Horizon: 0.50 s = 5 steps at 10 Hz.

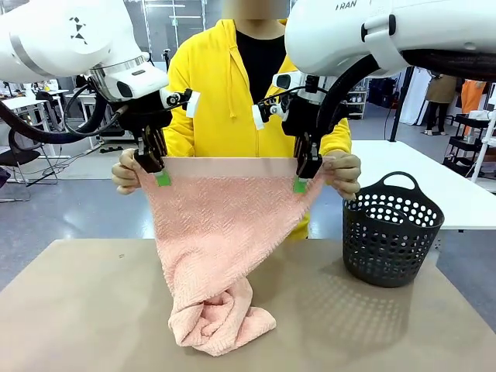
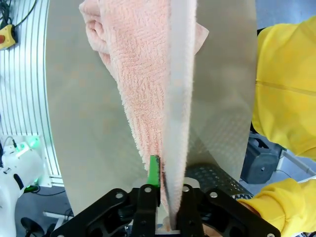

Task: Fold the towel.
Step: Grab the top end of the 100 cm Hotel Towel extended by the human.

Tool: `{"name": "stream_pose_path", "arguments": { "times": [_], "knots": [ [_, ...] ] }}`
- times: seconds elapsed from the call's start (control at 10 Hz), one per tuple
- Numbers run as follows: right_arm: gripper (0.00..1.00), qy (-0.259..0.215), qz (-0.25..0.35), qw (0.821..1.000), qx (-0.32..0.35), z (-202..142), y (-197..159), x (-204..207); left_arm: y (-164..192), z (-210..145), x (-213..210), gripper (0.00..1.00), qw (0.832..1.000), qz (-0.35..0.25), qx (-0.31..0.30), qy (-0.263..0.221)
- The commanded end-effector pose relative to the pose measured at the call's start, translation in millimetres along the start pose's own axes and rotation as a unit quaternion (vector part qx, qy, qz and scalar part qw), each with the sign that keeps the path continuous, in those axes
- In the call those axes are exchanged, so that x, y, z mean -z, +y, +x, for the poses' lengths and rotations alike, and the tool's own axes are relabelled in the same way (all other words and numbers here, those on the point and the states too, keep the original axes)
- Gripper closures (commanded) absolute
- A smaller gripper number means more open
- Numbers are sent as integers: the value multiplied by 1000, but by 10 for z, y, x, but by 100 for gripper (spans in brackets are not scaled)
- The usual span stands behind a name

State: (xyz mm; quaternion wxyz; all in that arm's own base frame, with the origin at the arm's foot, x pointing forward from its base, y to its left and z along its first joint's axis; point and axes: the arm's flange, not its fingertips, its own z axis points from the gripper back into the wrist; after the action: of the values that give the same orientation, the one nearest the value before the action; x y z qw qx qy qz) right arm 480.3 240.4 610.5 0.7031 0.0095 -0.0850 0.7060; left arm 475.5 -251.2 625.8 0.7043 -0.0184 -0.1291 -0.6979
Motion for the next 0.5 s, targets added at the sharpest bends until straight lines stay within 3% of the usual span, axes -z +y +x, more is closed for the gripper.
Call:
{"name": "stream_pose_path", "arguments": {
  "times": [0.0, 0.4],
  "knots": [
    [100, -9, -4, 1000, -11, -33, 6, 23, -14, -3, 77, 100, 1000, 6, -1, 1],
    [100, -14, -7, 1000, -10, -47, 20, 16, -51, 6, 51, 100, 1000, 10, -2, 4]
  ]
}}
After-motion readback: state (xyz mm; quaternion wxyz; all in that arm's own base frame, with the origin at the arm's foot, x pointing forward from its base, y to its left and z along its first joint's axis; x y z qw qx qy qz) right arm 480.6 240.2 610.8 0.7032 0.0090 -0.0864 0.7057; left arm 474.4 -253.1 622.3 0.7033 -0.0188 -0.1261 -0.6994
